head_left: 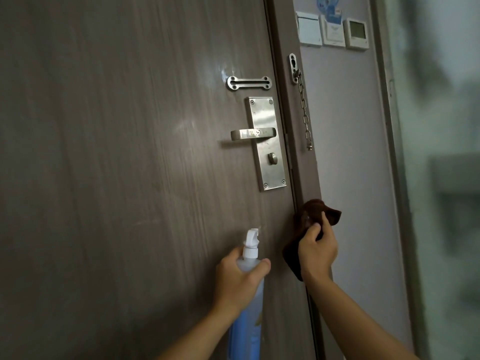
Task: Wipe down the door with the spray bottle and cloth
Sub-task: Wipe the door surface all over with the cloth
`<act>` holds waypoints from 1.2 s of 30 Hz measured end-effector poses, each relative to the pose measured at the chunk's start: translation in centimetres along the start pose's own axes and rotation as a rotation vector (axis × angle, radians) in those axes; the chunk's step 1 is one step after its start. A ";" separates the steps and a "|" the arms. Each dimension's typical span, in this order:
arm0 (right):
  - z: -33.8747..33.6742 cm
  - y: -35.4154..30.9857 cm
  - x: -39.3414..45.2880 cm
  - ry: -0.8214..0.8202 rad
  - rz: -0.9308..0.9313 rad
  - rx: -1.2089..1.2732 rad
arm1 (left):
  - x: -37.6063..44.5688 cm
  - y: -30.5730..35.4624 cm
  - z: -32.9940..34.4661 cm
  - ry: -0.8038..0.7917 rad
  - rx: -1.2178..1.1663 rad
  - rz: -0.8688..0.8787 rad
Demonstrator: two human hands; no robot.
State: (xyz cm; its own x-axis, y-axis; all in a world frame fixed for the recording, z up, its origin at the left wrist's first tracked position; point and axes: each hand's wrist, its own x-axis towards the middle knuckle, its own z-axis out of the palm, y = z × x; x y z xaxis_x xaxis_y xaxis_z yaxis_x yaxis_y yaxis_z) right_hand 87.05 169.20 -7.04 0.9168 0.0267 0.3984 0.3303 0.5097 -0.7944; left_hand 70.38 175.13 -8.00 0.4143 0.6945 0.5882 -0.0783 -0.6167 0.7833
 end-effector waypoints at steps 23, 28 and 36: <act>-1.9 -0.8 1.0 0.114 -0.032 0.010 | -0.3 -0.4 0.1 0.015 -0.095 0.020; -1.4 -1.4 1.1 0.173 -0.291 -0.016 | -0.9 -0.1 -0.5 0.006 -0.132 0.018; 4.7 4.8 0.7 -0.316 -0.555 -0.335 | -0.7 1.1 -1.0 0.022 -0.081 0.045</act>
State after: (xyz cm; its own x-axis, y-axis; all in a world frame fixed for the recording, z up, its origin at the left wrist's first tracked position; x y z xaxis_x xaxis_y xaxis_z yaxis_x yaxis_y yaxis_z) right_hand 88.25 175.69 -8.48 0.5019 0.1134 0.8575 0.8263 0.2300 -0.5141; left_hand 69.06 174.36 -7.39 0.3885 0.6757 0.6265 -0.1693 -0.6159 0.7694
